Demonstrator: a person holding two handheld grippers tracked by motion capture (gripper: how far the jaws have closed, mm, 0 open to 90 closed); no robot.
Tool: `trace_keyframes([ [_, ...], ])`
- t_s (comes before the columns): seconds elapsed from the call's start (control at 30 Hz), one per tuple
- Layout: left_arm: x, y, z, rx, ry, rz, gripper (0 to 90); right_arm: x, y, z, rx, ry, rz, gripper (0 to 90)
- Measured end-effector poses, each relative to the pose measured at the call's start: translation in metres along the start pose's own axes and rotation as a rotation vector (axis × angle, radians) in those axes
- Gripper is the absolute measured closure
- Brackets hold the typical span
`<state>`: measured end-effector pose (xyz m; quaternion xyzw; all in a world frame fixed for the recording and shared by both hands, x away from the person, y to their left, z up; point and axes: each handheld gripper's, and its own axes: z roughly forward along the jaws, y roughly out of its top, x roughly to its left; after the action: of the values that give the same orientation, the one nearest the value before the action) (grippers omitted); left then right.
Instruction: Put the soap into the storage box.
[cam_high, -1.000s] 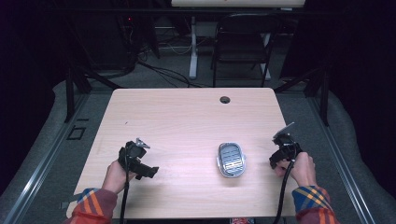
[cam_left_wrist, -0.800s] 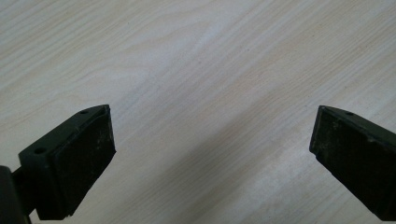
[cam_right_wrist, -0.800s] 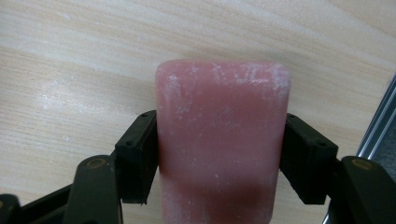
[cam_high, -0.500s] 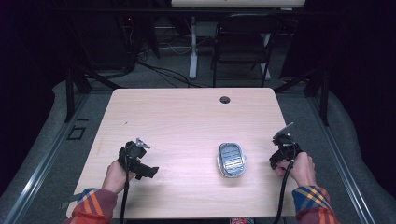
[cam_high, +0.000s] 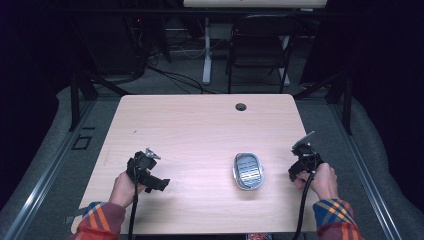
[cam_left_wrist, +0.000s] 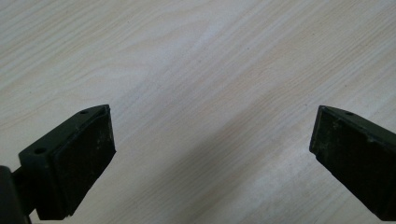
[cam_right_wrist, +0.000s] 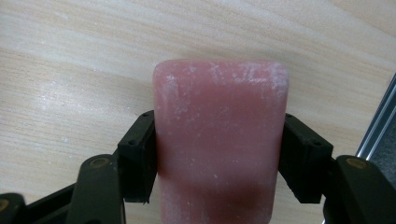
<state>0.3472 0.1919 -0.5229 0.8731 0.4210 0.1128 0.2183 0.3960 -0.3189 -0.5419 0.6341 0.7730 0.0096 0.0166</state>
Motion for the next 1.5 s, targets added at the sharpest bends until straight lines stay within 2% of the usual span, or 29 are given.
trace_keyframes([
  [0.1,0.0,0.0,0.0,-0.001,0.001,-0.001,0.1,0.0,0.0,-0.001,0.002,-0.006,-0.004,37.5],
  [0.13,0.0,0.0,0.0,-0.001,0.001,-0.001,0.1,0.0,-0.001,0.0,-0.034,0.001,0.012,37.5],
  [0.17,0.0,0.0,0.0,-0.002,0.001,-0.001,0.1,-0.002,0.001,-0.004,0.008,-0.014,-0.018,37.5],
  [0.2,0.0,0.0,0.0,-0.001,0.0,-0.001,0.1,-0.002,0.0,-0.006,-0.009,0.008,-0.002,37.5],
  [0.27,0.0,0.0,0.0,-0.001,0.001,-0.001,0.1,-0.002,0.0,-0.006,-0.006,0.006,-0.004,37.6],
  [0.3,0.0,0.0,0.0,-0.001,0.001,-0.001,0.1,-0.001,-0.001,-0.006,-0.03,0.012,0.017,37.5],
  [0.33,0.0,-0.001,0.0,-0.001,0.001,-0.001,0.1,-0.002,-0.001,-0.007,-0.014,0.018,0.002,37.5],
  [0.53,0.0,-0.001,0.0,0.001,0.003,-0.006,0.1,-0.002,-0.001,-0.011,0.004,0.03,-0.008,37.5],
  [0.6,0.0,-0.001,0.0,0.001,0.003,-0.007,0.1,-0.001,-0.001,-0.011,-0.013,0.037,0.007,37.5],
  [0.7,0.0,-0.001,0.0,0.001,0.003,-0.005,0.1,-0.001,-0.001,-0.017,-0.005,0.048,-0.008,37.5],
  [0.73,0.0,-0.001,0.0,0.001,0.003,-0.006,0.1,0.0,-0.002,-0.02,-0.019,0.063,-0.006,37.5],
  [0.77,0.0,-0.001,0.0,0.001,0.003,-0.006,0.1,0.002,-0.001,-0.026,-0.02,0.059,-0.013,37.5],
  [1.0,0.001,-0.002,-0.001,0.003,0.003,-0.005,0.1,0.009,-0.001,-0.032,-0.043,0.088,-0.023,37.5],
  [1.2,0.001,-0.002,-0.001,0.0,0.003,-0.007,0.1,0.018,0.001,-0.035,-0.043,0.08,-0.045,37.5],
  [1.27,0.001,-0.002,-0.001,0.0,0.002,-0.007,0.1,0.019,0.002,-0.037,-0.013,0.073,-0.07,37.5],
  [1.4,0.001,-0.002,-0.001,0.004,0.002,-0.006,0.1,0.025,0.002,-0.039,-0.038,0.08,-0.068,37.5],
  [1.5,0.001,-0.002,0.0,0.003,0.002,-0.005,0.1,0.028,0.003,-0.042,-0.024,0.076,-0.094,37.5],
])
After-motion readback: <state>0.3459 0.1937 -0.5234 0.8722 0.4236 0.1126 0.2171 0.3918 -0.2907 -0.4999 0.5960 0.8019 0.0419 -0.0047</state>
